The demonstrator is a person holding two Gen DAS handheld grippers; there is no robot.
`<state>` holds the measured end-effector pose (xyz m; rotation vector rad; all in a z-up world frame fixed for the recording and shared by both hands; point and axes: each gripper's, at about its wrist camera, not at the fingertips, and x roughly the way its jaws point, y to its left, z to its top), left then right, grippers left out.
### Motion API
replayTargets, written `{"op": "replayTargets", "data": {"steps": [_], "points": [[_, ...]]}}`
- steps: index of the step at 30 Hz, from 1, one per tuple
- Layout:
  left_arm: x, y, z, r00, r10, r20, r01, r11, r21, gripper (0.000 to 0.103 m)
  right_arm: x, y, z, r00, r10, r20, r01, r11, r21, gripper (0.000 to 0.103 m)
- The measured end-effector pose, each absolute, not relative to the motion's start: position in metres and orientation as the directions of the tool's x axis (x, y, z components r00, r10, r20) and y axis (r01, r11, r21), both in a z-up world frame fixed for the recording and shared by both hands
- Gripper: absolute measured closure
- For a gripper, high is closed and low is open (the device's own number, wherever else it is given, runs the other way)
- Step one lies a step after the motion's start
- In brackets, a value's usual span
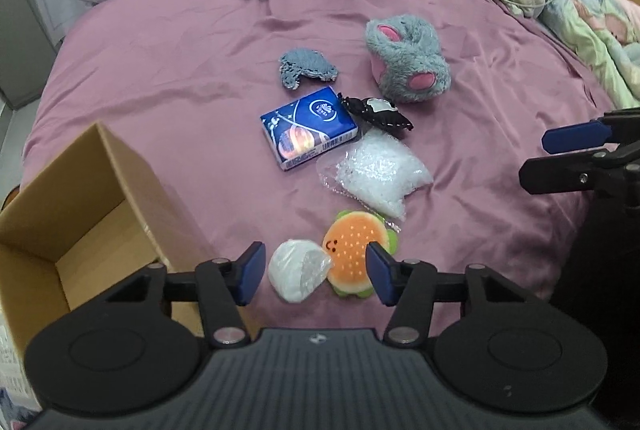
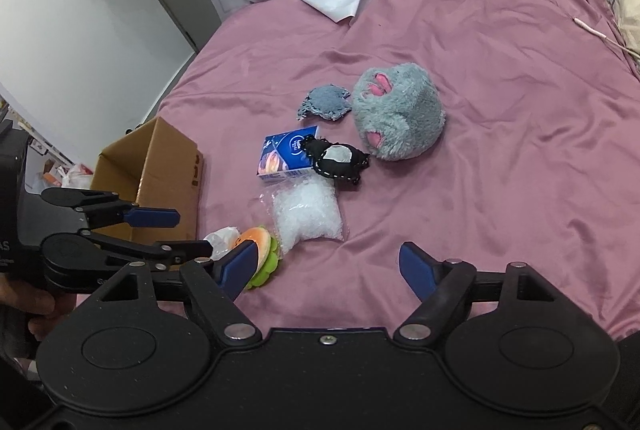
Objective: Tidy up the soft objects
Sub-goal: 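Grasp the white plastic bundle with the left tool while the right tool approaches the bead bag, then close the right tool on the clear bag of white beads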
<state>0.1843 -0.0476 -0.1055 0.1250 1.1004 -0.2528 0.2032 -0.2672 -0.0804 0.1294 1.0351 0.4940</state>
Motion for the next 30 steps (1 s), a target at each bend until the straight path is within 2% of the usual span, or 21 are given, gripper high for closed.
{"op": "replayTargets", "data": {"steps": [1, 3, 8, 11, 24, 25, 29, 30], "points": [[0.187, -0.049, -0.108, 0.422, -0.137, -0.896, 0.271, 0.962, -0.019, 0.049, 0.205, -0.266, -0.082, 0.411, 0.452, -0.792, -0.329, 0.884, 0.333, 0.028], [0.193, -0.051, -0.113, 0.399, -0.120, -0.909, 0.266, 0.964, -0.010, 0.056, 0.209, -0.264, -0.085, 0.407, 0.460, -0.789, -0.330, 0.880, 0.343, 0.031], [0.200, -0.055, -0.124, 0.355, -0.105, -0.929, 0.291, 0.957, 0.004, 0.058, 0.219, -0.257, -0.095, 0.403, 0.473, -0.783, -0.311, 0.876, 0.369, 0.031], [0.204, -0.055, -0.133, 0.321, -0.084, -0.943, 0.288, 0.958, 0.012, 0.063, 0.225, -0.252, -0.102, 0.409, 0.475, -0.779, -0.291, 0.877, 0.382, 0.031], [0.214, -0.059, -0.145, 0.288, -0.033, -0.957, 0.261, 0.964, 0.045, 0.069, 0.246, -0.222, -0.133, 0.377, 0.485, -0.789, -0.271, 0.872, 0.407, 0.031], [0.213, -0.058, -0.143, 0.294, -0.034, -0.955, 0.250, 0.967, 0.042, 0.069, 0.248, -0.219, -0.134, 0.374, 0.486, -0.790, -0.272, 0.872, 0.408, 0.032], [0.209, -0.056, -0.138, 0.310, -0.048, -0.950, 0.213, 0.977, 0.020, 0.069, 0.255, -0.209, -0.147, 0.344, 0.459, -0.819, -0.263, 0.884, 0.386, 0.054], [0.207, -0.055, -0.137, 0.317, -0.051, -0.947, 0.206, 0.979, 0.016, 0.069, 0.255, -0.209, -0.150, 0.334, 0.460, -0.823, -0.261, 0.884, 0.388, 0.056]]}}
